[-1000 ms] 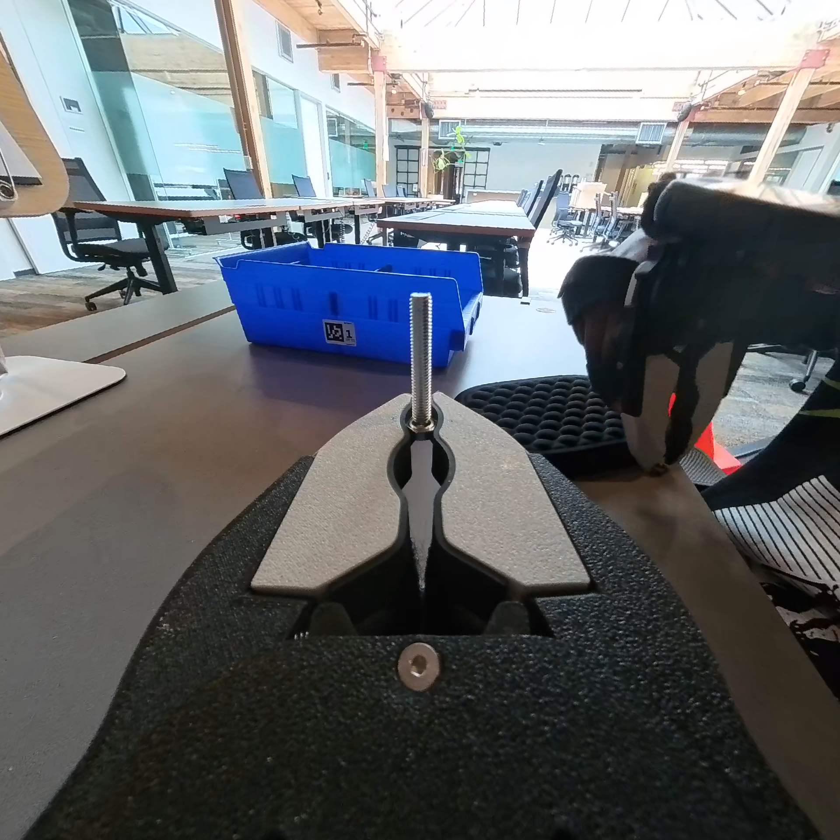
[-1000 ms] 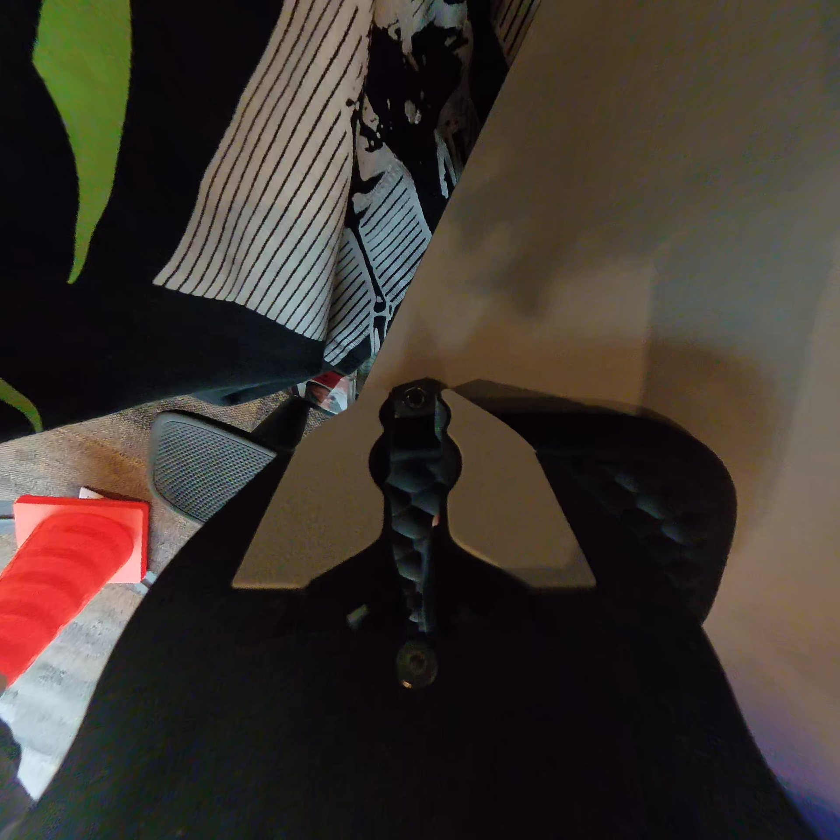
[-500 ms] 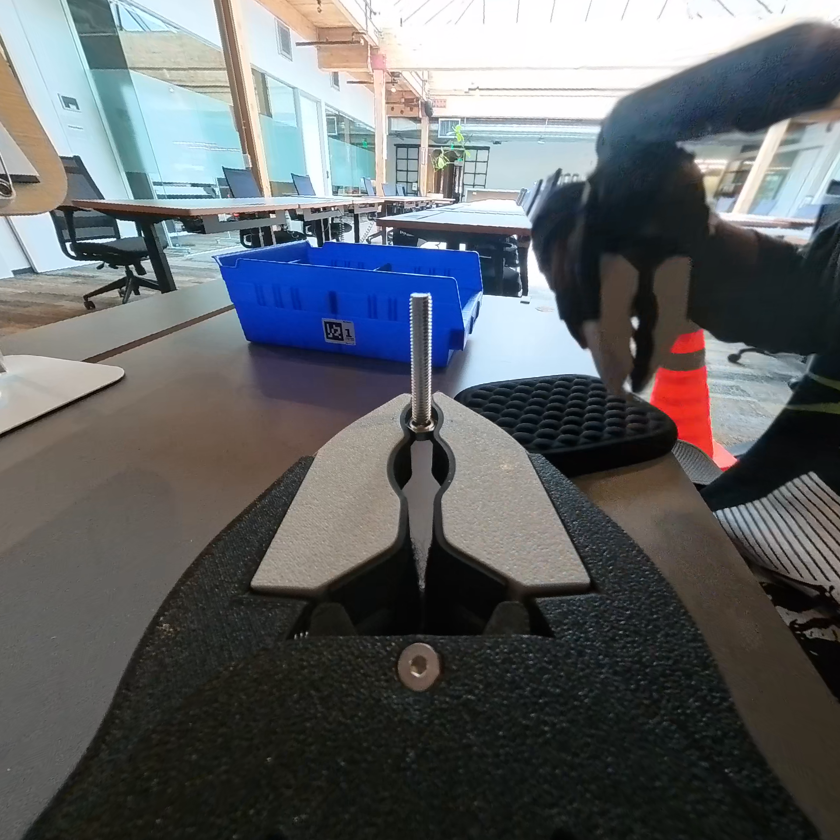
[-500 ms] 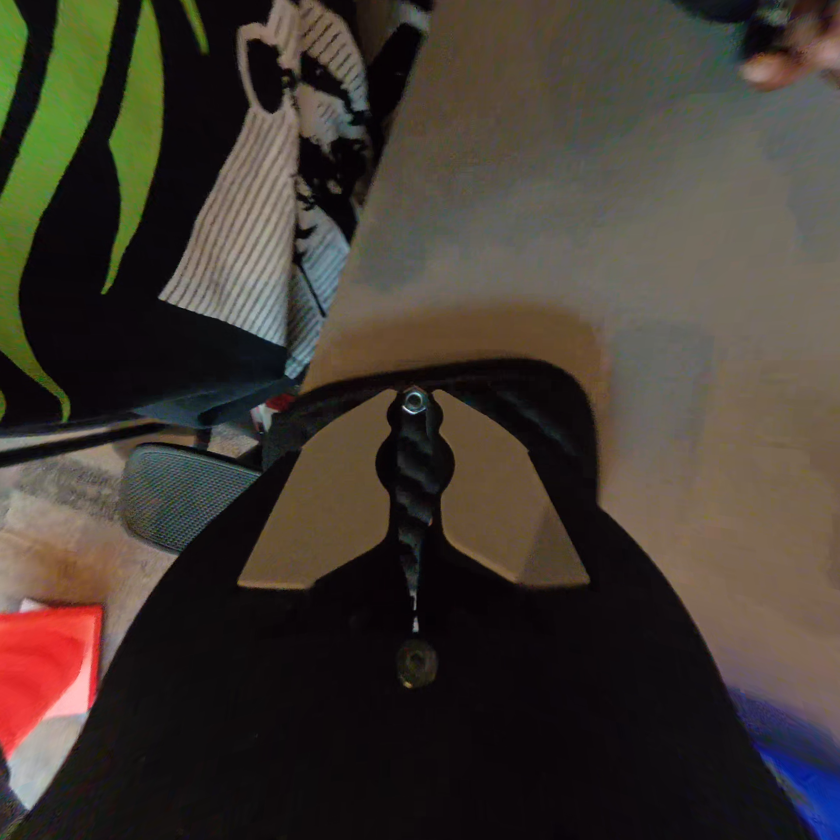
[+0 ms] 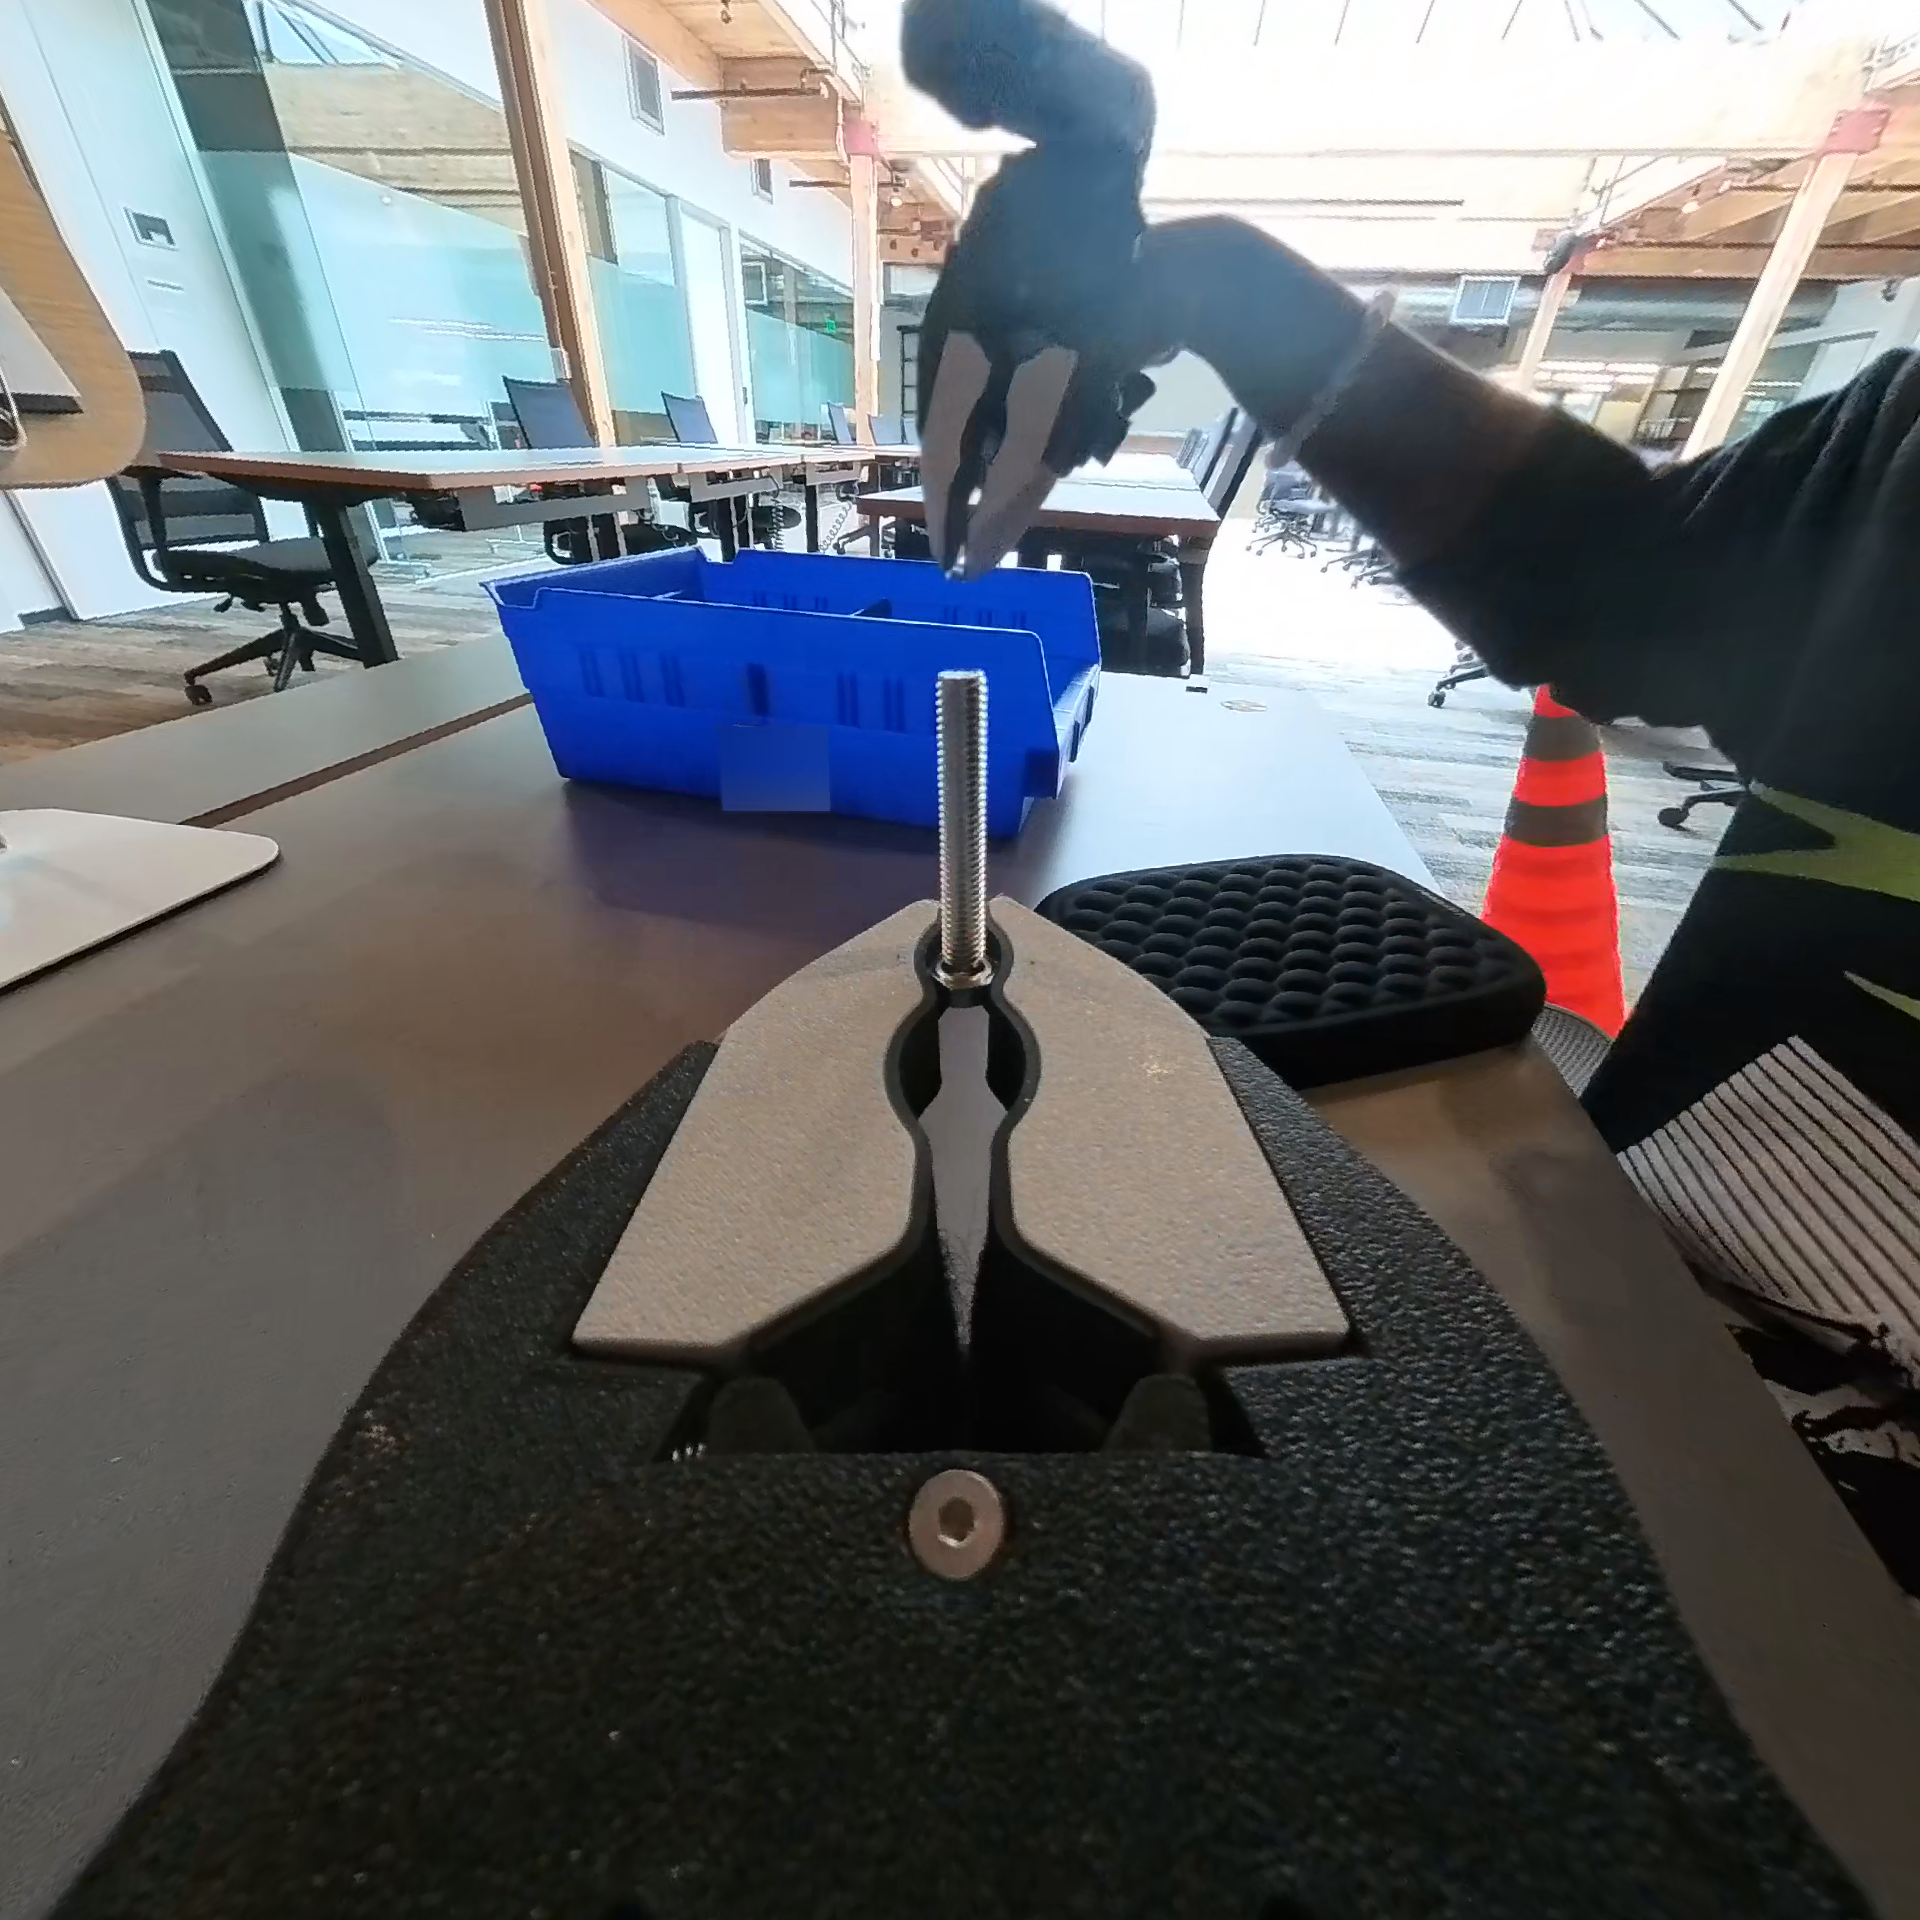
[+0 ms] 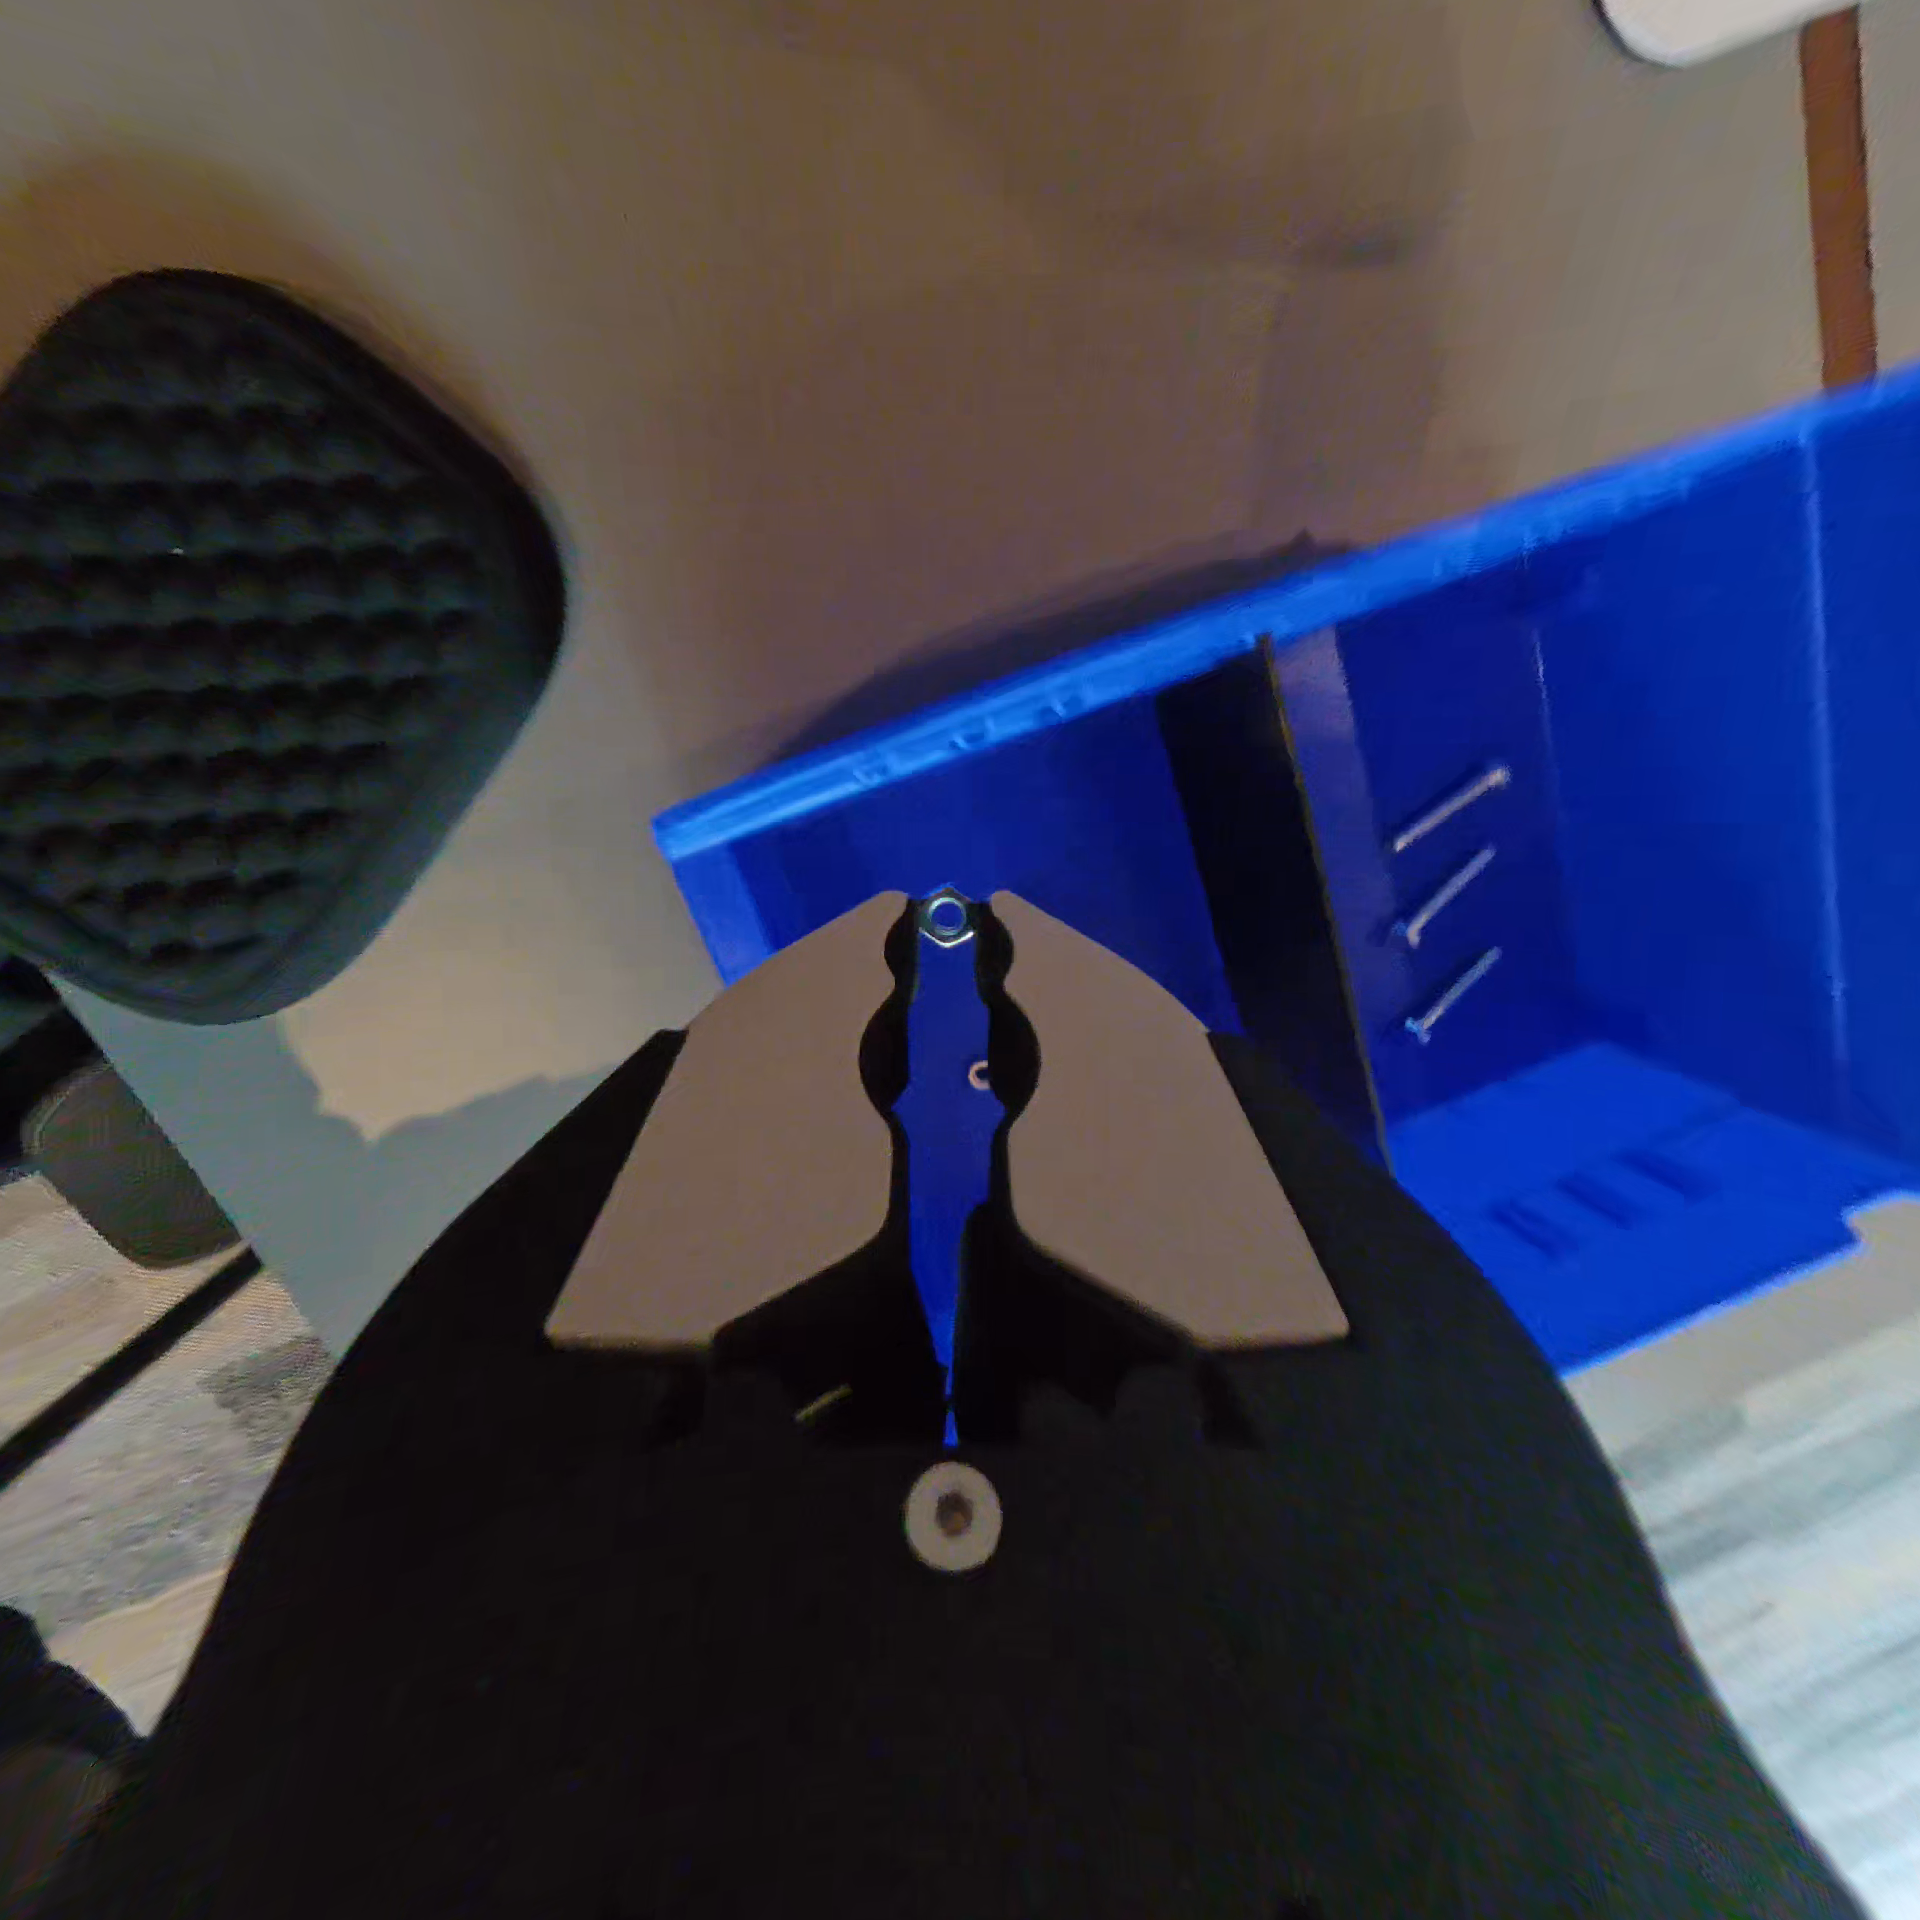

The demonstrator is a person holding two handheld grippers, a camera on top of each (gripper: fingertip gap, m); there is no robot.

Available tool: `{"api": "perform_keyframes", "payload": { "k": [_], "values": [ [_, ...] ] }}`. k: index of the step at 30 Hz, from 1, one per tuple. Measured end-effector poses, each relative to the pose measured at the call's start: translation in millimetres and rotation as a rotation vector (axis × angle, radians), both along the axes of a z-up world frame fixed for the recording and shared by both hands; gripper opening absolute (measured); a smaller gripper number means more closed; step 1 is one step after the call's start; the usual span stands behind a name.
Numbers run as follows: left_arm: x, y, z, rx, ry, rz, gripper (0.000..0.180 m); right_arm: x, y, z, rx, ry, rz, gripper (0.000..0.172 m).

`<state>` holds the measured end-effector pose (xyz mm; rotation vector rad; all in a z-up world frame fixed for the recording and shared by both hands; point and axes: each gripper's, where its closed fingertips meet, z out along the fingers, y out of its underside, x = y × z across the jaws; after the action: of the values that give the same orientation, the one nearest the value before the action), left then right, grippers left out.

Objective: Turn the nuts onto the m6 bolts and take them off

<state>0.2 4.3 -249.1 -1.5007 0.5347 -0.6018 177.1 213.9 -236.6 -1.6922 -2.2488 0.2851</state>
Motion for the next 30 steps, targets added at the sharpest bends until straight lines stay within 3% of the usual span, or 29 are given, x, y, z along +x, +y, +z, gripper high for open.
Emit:
{"api": "perform_keyframes", "payload": {
  "k": [5, 9, 20, 24, 30],
  "values": [
    [0.9, -0.4, -0.4, 0.002, 0.007, -0.003, 0.003, 18.7, 24.9, -45.3, -0.013, -0.130, -0.141, 0.009],
    [0.7, -0.4, -0.2, 0.001, 0.005, -0.003, 0.003, 29.4, 37.1, -78.1, -0.010, -0.182, -0.120, 0.009],
    [1.2, -0.4, -0.7, 0.000, 0.008, -0.004, 0.003, 33.5, 59.0, -110.9, 0.006, -0.205, -0.174, 0.015],
    [1.7, -0.6, -1.0, -0.001, 0.011, -0.007, 0.003, 35.8, 62.1, -99.2, 0.038, -0.201, -0.194, 0.022],
    [1.9, -0.5, -1.3, -0.004, 0.012, -0.009, 0.003, -1.7, 30.4, -18.1, 0.142, 0.011, -0.115, 0.023]
  ]
}}
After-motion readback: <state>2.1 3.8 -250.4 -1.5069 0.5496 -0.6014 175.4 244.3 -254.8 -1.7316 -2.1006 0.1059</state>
